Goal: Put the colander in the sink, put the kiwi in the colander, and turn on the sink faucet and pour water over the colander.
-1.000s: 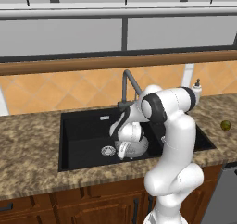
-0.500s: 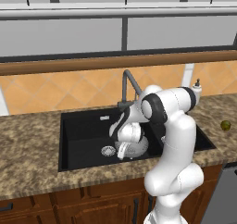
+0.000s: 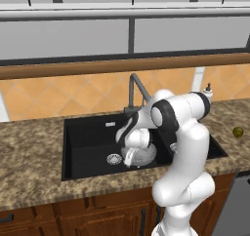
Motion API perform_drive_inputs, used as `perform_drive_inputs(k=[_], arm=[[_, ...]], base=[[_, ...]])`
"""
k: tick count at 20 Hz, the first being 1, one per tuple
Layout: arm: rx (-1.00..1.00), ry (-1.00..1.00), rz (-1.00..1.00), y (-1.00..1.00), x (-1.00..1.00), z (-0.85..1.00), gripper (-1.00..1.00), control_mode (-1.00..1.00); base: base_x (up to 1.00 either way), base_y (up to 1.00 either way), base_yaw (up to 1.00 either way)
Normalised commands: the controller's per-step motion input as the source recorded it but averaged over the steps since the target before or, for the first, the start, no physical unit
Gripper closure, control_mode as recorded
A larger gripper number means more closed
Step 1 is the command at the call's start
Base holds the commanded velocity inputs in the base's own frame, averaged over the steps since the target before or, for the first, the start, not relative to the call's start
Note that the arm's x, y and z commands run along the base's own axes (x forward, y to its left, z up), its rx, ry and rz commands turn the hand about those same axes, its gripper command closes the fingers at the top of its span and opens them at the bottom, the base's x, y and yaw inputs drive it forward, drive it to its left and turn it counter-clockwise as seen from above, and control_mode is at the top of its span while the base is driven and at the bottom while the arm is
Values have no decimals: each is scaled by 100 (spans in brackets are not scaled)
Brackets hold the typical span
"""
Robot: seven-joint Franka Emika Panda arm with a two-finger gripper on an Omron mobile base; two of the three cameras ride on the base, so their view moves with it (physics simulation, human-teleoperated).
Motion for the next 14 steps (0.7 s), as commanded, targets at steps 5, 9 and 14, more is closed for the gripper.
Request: perform_drive_inputs(k=[5,9,14], arm=[[0,0,-4,0,-18,54,-100,-100],[0,1,-9,-17,-49,54,-100,-100],[0,2,-17,-53,-47,53,-100,-100]], base=[[0,0,0],[0,0,0],[0,0,0]])
